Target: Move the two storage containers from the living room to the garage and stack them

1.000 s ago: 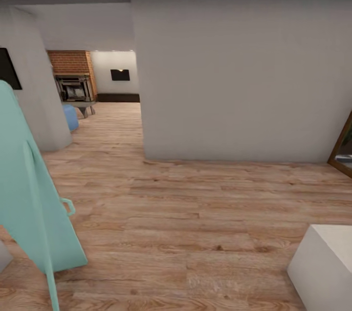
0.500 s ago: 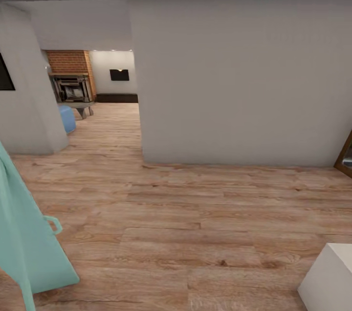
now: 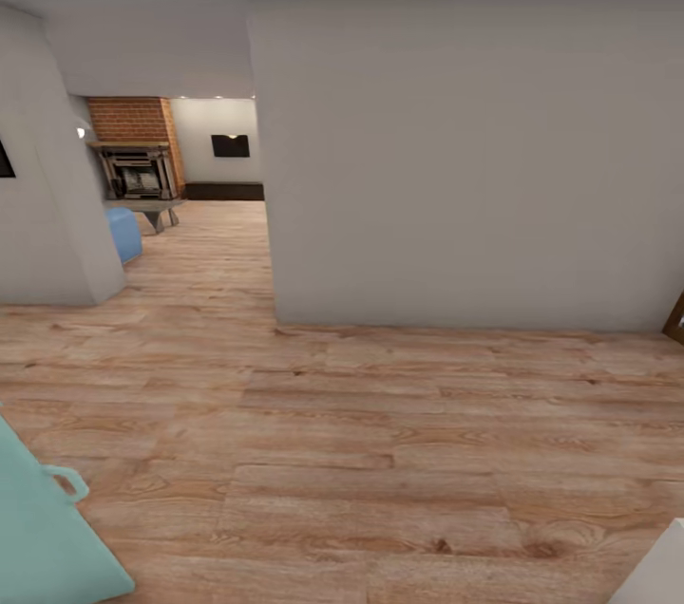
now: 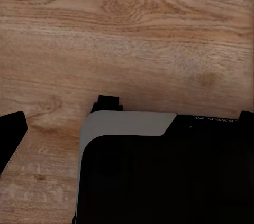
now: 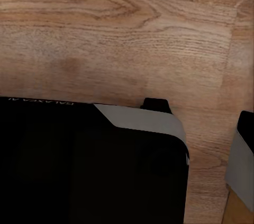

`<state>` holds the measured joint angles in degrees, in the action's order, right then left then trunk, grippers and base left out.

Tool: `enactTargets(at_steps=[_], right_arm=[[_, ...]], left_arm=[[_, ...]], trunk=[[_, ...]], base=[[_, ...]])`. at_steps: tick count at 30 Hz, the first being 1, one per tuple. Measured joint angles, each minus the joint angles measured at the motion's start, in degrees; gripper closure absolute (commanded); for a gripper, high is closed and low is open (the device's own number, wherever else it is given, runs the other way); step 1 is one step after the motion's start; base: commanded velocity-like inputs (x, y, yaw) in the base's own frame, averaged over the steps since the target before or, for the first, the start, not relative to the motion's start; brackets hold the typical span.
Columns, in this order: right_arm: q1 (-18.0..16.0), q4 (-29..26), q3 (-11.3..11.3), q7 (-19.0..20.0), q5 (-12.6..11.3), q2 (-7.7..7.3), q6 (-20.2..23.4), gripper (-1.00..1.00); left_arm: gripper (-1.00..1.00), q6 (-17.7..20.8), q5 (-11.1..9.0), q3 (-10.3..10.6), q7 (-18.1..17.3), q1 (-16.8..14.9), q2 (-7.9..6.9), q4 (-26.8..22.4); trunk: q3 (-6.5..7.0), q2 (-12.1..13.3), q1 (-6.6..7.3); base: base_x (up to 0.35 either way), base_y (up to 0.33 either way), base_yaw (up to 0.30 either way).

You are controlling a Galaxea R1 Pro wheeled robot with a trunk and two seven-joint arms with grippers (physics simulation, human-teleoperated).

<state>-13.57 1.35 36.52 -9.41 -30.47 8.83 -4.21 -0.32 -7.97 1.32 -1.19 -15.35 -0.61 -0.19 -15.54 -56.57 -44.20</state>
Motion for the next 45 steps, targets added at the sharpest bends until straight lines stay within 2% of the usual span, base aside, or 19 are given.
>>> enactTargets(at_steps=[45], right_arm=[[0.0,0.0,0.0,0.03,-0.07,0.0,0.0,-1.0]], left_arm=[[-1.0,0.0,0.0,0.0,0.0,0.0,0.0,0.0]], trunk=[[0.0,0.0,0.0]], base=[[0.322,0.0,0.0]])
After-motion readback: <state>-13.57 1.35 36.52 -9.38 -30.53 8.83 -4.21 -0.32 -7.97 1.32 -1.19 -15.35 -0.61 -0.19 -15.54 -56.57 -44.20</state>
